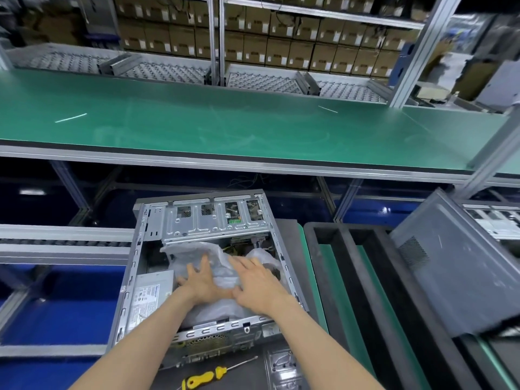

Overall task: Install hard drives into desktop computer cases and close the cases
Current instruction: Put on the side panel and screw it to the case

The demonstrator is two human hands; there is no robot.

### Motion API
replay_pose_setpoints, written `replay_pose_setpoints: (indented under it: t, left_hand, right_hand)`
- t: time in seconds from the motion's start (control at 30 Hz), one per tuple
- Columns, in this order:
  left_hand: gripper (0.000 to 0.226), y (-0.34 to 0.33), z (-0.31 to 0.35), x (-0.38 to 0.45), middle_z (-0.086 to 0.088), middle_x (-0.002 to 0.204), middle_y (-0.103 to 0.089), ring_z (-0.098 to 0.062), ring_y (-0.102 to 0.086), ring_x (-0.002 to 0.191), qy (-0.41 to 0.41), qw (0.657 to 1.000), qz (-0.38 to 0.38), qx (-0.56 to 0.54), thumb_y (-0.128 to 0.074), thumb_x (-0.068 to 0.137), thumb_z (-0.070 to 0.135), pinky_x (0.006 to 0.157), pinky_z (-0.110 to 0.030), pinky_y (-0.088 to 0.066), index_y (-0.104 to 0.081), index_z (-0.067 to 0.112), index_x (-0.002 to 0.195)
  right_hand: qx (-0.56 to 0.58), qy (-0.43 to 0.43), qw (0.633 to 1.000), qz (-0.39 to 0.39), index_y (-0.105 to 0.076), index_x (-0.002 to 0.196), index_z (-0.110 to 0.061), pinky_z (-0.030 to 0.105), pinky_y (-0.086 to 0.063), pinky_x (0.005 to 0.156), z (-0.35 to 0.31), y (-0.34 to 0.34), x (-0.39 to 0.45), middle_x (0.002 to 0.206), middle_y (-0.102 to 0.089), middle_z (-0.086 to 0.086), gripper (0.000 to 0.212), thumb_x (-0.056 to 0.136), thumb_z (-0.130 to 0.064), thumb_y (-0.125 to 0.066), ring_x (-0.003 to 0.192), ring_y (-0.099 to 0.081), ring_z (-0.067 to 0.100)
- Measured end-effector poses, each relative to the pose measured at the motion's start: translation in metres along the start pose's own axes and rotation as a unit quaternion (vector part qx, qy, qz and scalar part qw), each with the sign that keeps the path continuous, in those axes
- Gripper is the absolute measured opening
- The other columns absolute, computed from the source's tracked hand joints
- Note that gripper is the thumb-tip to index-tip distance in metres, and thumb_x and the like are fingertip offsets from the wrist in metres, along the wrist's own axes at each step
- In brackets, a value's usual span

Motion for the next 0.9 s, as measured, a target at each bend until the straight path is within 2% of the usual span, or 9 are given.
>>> replay_pose_setpoints:
  t: [0.13,0.23,0.3,0.37,0.47,0.53,0.63,0.73,0.9]
  left_hand:
    - [0.116,0.000,0.001,-0.009,-0.017,0.164,0.014,-0.052,0.011,0.149,-0.008,0.999,0.013,-0.040,-0.070,0.082,0.059,0.120,-0.063,-0.006,0.009,0.024,0.159]
    - [0.080,0.010,0.002,-0.017,-0.002,0.150,-0.002,-0.044,-0.012,0.143,-0.122,0.987,0.101,0.005,-0.073,0.079,0.036,0.117,-0.052,-0.026,-0.026,0.024,0.143]
    - [0.098,0.015,0.004,-0.018,0.005,0.157,0.008,-0.041,-0.002,0.149,-0.176,0.980,0.073,0.051,-0.078,0.078,0.027,0.119,-0.055,-0.023,-0.015,0.032,0.152]
    - [0.124,0.018,0.003,-0.017,0.005,0.162,0.023,-0.039,0.018,0.152,-0.161,0.981,0.019,0.102,-0.077,0.079,0.014,0.121,-0.064,-0.008,0.017,0.045,0.155]
    - [0.138,0.019,0.008,-0.016,-0.008,0.164,0.020,-0.049,0.001,0.151,-0.118,0.980,-0.005,0.162,-0.076,0.077,0.001,0.119,-0.061,-0.022,0.035,0.041,0.148]
    - [0.134,0.016,0.008,-0.016,-0.014,0.163,0.023,-0.054,-0.005,0.149,-0.070,0.975,-0.004,0.209,-0.079,0.079,0.004,0.117,-0.056,-0.030,0.031,0.025,0.153]
    - [0.120,0.013,0.007,-0.016,-0.021,0.159,0.034,-0.058,0.007,0.146,-0.027,0.970,0.002,0.243,-0.072,0.088,0.002,0.120,-0.060,-0.017,0.028,0.013,0.154]
    - [0.123,0.007,0.006,-0.012,-0.028,0.157,0.033,-0.053,-0.015,0.148,-0.021,0.972,-0.010,0.233,-0.074,0.089,0.009,0.119,-0.058,-0.024,0.033,0.011,0.150]
    - [0.141,0.002,0.005,-0.006,-0.030,0.159,0.026,-0.042,-0.018,0.151,-0.024,0.961,-0.061,0.268,-0.078,0.083,0.047,0.118,-0.063,-0.014,0.042,0.004,0.142]
  right_hand:
    - [0.041,-0.041,0.994,-0.094,-0.008,0.160,-0.023,0.050,-0.019,0.123,0.003,-0.009,0.005,0.167,-0.007,-0.010,0.084,0.089,-0.021,-0.052,0.153,-0.002,0.016]
    - [-0.020,-0.050,0.991,-0.122,-0.009,0.161,-0.025,0.059,-0.019,0.120,0.001,-0.011,0.010,0.167,-0.003,-0.013,0.083,0.089,-0.026,-0.052,0.154,0.002,0.016]
    - [-0.057,-0.054,0.989,-0.123,-0.015,0.159,-0.028,0.065,-0.017,0.117,0.003,-0.009,0.012,0.166,-0.004,-0.015,0.085,0.087,-0.030,-0.059,0.154,0.003,0.015]
    - [-0.100,-0.056,0.986,-0.124,-0.015,0.158,-0.035,0.068,-0.014,0.115,0.004,-0.011,0.013,0.166,0.006,-0.015,0.092,0.084,-0.039,-0.070,0.153,0.014,0.014]
    - [-0.155,-0.073,0.981,-0.094,-0.011,0.156,-0.045,0.071,-0.010,0.113,0.007,-0.014,0.010,0.161,0.033,-0.006,0.103,0.077,-0.059,-0.075,0.146,0.036,0.017]
    - [-0.167,-0.078,0.979,-0.083,-0.009,0.156,-0.047,0.072,-0.012,0.112,0.007,-0.016,0.008,0.158,0.039,-0.001,0.107,0.074,-0.064,-0.076,0.143,0.041,0.017]
    - [-0.124,-0.071,0.985,-0.093,-0.002,0.156,-0.048,0.074,-0.010,0.111,0.008,-0.019,0.005,0.159,0.038,-0.003,0.108,0.077,-0.061,-0.075,0.143,0.039,0.016]
    - [-0.056,-0.063,0.986,-0.141,0.006,0.154,-0.051,0.074,-0.010,0.114,0.017,-0.014,0.002,0.158,0.038,-0.012,0.109,0.079,-0.050,-0.073,0.145,0.036,0.011]
    - [-0.053,-0.081,0.978,-0.184,0.016,0.152,-0.051,0.073,-0.012,0.114,0.021,-0.019,0.005,0.151,0.046,-0.016,0.113,0.085,-0.025,-0.072,0.142,0.039,0.008]
Point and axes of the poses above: each hand's wrist, its own x-axis towards the middle knuckle, its own y-axis out of the back of the hand, z = x × y, the point moved 4 cm from there along x, towards the middle knuckle
